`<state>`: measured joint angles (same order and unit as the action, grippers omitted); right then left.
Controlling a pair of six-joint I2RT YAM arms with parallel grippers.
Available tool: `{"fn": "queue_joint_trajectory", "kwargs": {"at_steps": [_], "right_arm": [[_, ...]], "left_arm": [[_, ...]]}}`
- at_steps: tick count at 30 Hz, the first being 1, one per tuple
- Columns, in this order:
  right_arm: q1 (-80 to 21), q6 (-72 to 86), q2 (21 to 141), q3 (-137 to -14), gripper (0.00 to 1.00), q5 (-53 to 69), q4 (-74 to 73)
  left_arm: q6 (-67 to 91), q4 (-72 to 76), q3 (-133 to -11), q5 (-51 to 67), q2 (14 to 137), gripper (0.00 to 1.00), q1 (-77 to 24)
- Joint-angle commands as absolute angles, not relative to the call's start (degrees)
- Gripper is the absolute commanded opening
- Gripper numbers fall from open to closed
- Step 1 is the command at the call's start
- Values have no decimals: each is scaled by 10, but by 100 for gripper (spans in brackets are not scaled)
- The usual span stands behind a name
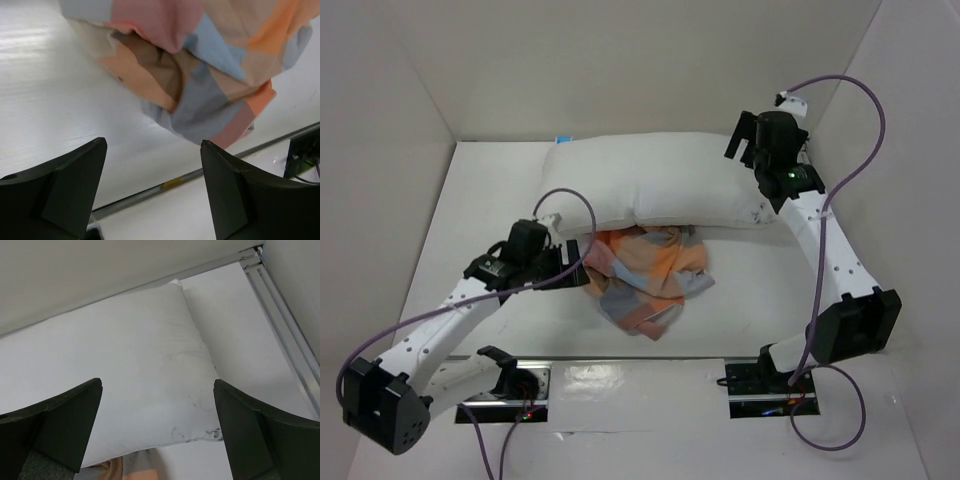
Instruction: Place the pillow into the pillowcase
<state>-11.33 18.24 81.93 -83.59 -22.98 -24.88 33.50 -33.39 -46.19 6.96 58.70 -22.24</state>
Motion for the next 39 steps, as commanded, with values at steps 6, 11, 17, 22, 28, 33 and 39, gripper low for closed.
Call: {"fn": "queue_joint_trajectory", "kwargs": {"at_steps": [6, 11, 17, 22, 28, 33, 39], "right_arm": [[-191, 116, 880, -904, 100, -177, -288], [-243, 82, 970, -974, 100, -156, -339], [-279, 76, 1098, -1058, 86, -163, -362], [-272, 111, 1183, -1106, 9, -168, -356], [-240, 165, 1141, -1111, 0, -225, -319], [-197, 182, 1074, -1100, 0, -258, -294], [-197, 159, 996, -967, 0, -286, -288]], "left_arm": [[440, -122, -374, 173, 657, 90, -316], [426, -96, -424, 166, 802, 90, -357], [426, -100, -459, 181, 843, 3, -357], [359, -243, -563, 182, 740, 0, -357], [303, -385, -752, 114, 655, 0, -309], [272, -440, -952, 102, 678, 0, -221], [336, -438, -1062, 63, 743, 0, -47]]}}
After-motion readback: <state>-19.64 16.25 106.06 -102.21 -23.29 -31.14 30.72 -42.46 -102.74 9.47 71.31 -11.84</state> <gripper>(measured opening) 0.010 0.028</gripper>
